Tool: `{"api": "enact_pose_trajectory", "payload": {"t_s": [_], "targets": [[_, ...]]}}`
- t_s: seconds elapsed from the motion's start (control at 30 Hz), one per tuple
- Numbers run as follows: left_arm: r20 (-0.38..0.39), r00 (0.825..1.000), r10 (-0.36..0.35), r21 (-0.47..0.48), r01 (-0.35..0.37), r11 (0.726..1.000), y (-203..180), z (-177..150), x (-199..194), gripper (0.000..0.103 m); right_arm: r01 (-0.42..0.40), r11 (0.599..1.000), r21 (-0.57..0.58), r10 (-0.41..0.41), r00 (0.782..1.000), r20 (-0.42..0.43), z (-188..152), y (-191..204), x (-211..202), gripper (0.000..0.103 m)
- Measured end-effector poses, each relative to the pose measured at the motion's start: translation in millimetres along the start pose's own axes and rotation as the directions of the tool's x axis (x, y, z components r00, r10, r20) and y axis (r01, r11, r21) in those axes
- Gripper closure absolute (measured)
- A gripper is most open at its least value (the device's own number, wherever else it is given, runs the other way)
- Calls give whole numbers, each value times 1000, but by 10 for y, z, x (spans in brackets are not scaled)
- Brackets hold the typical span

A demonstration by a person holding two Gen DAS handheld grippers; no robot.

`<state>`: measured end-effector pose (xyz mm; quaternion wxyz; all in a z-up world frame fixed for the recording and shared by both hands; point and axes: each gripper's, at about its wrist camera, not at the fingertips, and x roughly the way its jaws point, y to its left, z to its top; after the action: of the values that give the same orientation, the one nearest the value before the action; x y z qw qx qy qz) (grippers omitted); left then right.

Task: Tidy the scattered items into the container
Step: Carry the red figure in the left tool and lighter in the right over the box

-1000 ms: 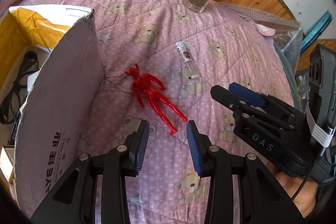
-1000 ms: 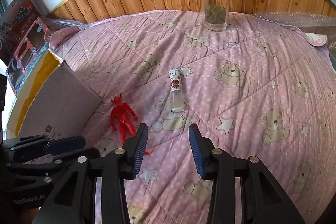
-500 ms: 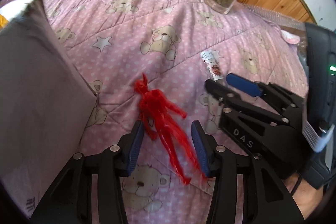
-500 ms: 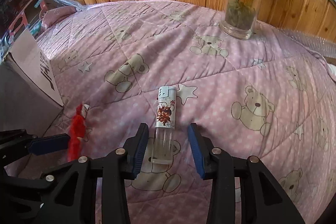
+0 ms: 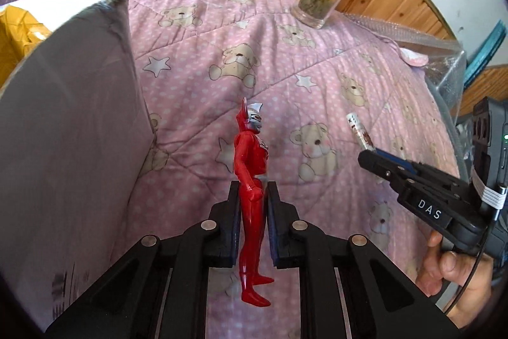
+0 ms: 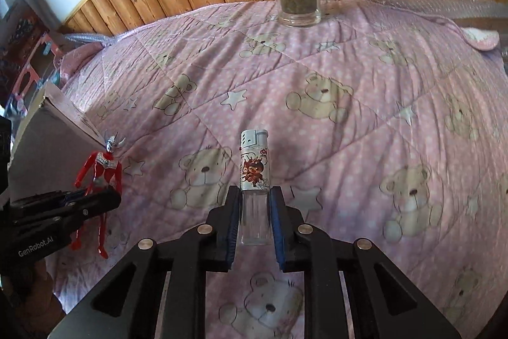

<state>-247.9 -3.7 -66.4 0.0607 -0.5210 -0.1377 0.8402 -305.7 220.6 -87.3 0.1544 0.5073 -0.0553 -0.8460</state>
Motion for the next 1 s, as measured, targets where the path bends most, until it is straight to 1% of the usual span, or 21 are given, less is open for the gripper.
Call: {"api": "enact_pose_trajectory", "payload": {"t_s": [0.07,0.3,0.67,1.0], "targets": [[-3,1000,-5,14,5,1000,-55,-68,-66,88,-22,999,41,22,1000,-2,-93,-57,-86,83],[-15,1000,-9,46,10,999,-183,-339,-302,88,-21,997,76,19,1000,18,-368,6,-408,83],[9,1000,14,130,-15,991,-299,-783,-853,88,-10,998,57,9,1000,5,-942,425,-737,83],[34,999,-11,138,6,990,-265,-1044,-1239,88,-17,998,55,16,1000,16,-1342,797,-965,83]]}}
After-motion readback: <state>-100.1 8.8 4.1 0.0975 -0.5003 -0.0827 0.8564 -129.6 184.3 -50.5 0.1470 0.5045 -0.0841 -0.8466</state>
